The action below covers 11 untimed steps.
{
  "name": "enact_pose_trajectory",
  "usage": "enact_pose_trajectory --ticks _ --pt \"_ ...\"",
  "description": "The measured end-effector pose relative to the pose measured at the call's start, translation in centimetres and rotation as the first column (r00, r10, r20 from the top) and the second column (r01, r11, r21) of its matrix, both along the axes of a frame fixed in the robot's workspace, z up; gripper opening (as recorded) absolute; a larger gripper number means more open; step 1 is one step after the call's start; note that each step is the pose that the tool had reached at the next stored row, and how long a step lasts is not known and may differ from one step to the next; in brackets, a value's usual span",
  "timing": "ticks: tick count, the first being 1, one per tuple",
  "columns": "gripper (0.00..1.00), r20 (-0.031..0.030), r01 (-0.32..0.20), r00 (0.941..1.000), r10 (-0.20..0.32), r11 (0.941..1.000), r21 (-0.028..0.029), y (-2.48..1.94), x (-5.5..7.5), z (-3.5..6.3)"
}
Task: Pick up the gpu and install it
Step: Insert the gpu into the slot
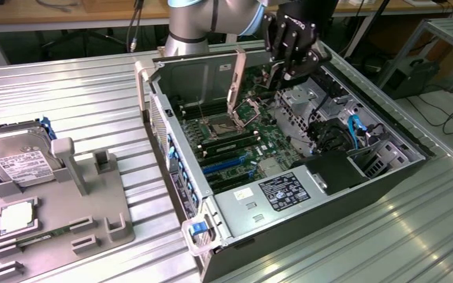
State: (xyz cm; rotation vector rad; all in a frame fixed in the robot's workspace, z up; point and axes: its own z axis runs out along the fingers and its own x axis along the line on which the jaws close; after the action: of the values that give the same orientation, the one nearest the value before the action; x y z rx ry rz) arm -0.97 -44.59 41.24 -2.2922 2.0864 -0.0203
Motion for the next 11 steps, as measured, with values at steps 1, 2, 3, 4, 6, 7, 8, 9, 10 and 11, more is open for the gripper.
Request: enact_pose_trajectory --ticks 1,2,3,4,6,7,8,9,10,11 --pt "0.28 0.0000 -0.022 0.9998 0.022 0.9998 0.0000 0.00 0.00 -0.01" --pt "0.28 0.0000 -0.041 0.9992 0.041 0.9992 0.0000 0.00 0.00 -0.02" --pt "0.28 0.0000 -0.066 0.9978 0.066 0.9978 0.0000 0.00 0.00 -0.03" --pt "0.28 0.0000 -0.081 0.9967 0.081 0.9967 0.0000 0.00 0.00 -0.04" --pt "0.28 0.0001 -0.134 0.9909 0.134 0.9909 0.0000 0.00 0.00 -0.07" --pt "0.28 0.0000 -0.154 0.9880 0.154 0.9880 0.0000 0.00 0.00 -0.07" --pt "0.28 0.0000 -0.186 0.9826 0.186 0.9826 0.0000 0.00 0.00 -0.09" --pt "0.28 0.0000 -0.208 0.9780 0.208 0.9780 -0.0001 0.00 0.00 -0.10" --pt "0.28 0.0000 -0.226 0.9741 0.226 0.9741 -0.0001 0.00 0.00 -0.11" --pt "0.28 0.0000 -0.249 0.9684 0.249 0.9684 -0.0001 0.00 0.00 -0.13"
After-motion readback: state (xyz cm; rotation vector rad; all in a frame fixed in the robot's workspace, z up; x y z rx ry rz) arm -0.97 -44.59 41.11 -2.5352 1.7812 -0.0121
